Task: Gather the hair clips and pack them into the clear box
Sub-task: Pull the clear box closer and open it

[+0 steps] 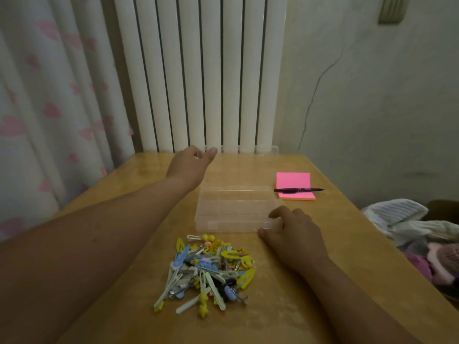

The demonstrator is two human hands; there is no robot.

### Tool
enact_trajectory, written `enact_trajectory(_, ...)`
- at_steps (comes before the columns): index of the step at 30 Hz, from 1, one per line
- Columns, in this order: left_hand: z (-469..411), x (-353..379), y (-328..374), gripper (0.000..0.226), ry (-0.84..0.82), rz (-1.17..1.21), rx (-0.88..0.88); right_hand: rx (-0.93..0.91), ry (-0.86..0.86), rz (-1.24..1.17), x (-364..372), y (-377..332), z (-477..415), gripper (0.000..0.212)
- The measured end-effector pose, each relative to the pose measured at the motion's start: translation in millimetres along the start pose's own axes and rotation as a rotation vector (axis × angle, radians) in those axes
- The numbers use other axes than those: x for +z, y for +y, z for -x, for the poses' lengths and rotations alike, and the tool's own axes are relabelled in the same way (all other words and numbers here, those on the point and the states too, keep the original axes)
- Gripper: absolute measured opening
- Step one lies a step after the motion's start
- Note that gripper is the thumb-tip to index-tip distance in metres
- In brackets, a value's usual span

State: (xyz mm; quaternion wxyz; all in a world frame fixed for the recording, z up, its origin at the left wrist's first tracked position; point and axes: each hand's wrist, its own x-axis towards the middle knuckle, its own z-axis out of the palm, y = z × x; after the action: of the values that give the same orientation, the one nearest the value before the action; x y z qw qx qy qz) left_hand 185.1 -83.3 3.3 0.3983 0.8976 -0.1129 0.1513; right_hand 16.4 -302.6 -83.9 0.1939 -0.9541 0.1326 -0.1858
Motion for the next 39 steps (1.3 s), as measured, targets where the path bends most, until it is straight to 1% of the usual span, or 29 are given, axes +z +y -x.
enact_trajectory(4, -3.7, 33.7, -27.1, 0.050, -0.127, 0.060, -0.116, -0.021, 0.035, -0.017, -0.7, -3.0, 1.2, 0.050)
enact_trajectory(7, -8.6, 41.9, -37.2, 0.048, -0.100, 0.078, -0.165, -0.022, 0.054, -0.044, -1.0, -3.8, -1.5, 0.040)
enact_trajectory(11, -21.8, 39.4, -45.7, 0.055, -0.056, 0.109, -0.323, -0.026, 0.065, -0.064, -1.1, -4.5, -2.3, 0.037)
enact_trajectory(14, -20.8, 45.5, -55.5, 0.042, -0.142, 0.057, -0.368, -0.021, 0.056, -0.066, -2.3, -5.4, -1.7, 0.036)
enact_trajectory(15, -18.5, 48.3, -55.5, 0.038, -0.168, 0.094, -0.372, -0.021, 0.055, -0.064, -2.6, -5.5, -1.7, 0.036)
enact_trajectory(17, -13.7, 49.7, -54.5, 0.043, -0.199, 0.178, -0.365, -0.019, 0.057, -0.060, -2.9, -5.4, -1.6, 0.037)
enact_trajectory(19, -5.2, 42.5, -50.8, 0.054, -0.237, 0.160, -0.366, -0.016, 0.053, -0.057, -2.7, -5.2, -2.0, 0.038)
enact_trajectory(21, 8.4, 31.8, -47.6, 0.059, -0.276, 0.153, -0.340, -0.010, 0.055, -0.058, -2.2, -4.3, -2.1, 0.039)
enact_trajectory(24, 36.4, 13.9, -46.6, 0.056, -0.306, 0.146, -0.215, 0.002, 0.065, -0.046, -0.9, -1.9, -2.3, 0.043)
enact_trajectory(26, 58.4, 2.1, -50.3, 0.053, -0.309, 0.182, -0.170, 0.008, 0.079, -0.052, 0.8, -0.6, -4.0, 0.045)
enact_trajectory(29, 89.2, -7.9, -59.6, 0.059, -0.294, 0.216, -0.107, 0.006, 0.096, -0.039, 3.1, 0.4, -4.4, 0.044)
enact_trajectory(31, 102.2, -10.0, -66.4, 0.052, -0.265, 0.209, -0.063, -0.008, 0.152, 0.005, 3.1, -0.4, -3.7, 0.041)
enact_trajectory(33, 109.5, -9.6, -70.1, 0.044, -0.223, 0.199, -0.024, -0.056, 0.266, 0.028, -2.1, -5.1, 0.0, 0.036)
enact_trajectory(34, 111.1, -9.4, -70.6, 0.041, -0.199, 0.198, -0.018, -0.106, 0.311, 0.010, -5.8, -8.6, 2.8, 0.031)
enact_trajectory(35, 111.9, -8.9, -71.2, 0.038, -0.174, 0.202, -0.020, -0.180, 0.312, -0.033, -10.2, -12.9, 6.2, 0.023)
enact_trajectory(36, 112.7, -9.0, -71.0, 0.034, -0.149, 0.210, -0.025, -0.269, 0.258, -0.103, -14.3, -16.5, 10.0, 0.014)
enact_trajectory(37, 113.2, -8.8, -71.8, 0.030, -0.124, 0.219, -0.032, -0.347, 0.145, -0.185, -17.5, -20.8, 15.1, 0.006)
enact_trajectory(38, 113.7, -9.0, -72.9, 0.027, -0.103, 0.235, -0.041, -0.402, -0.005, -0.252, -19.6, -25.4, 20.4, 0.005)
enact_trajectory(39, 113.7, -9.4, -74.2, 0.025, -0.084, 0.258, -0.049, -0.431, -0.161, -0.286, -21.1, -29.6, 24.8, 0.009)
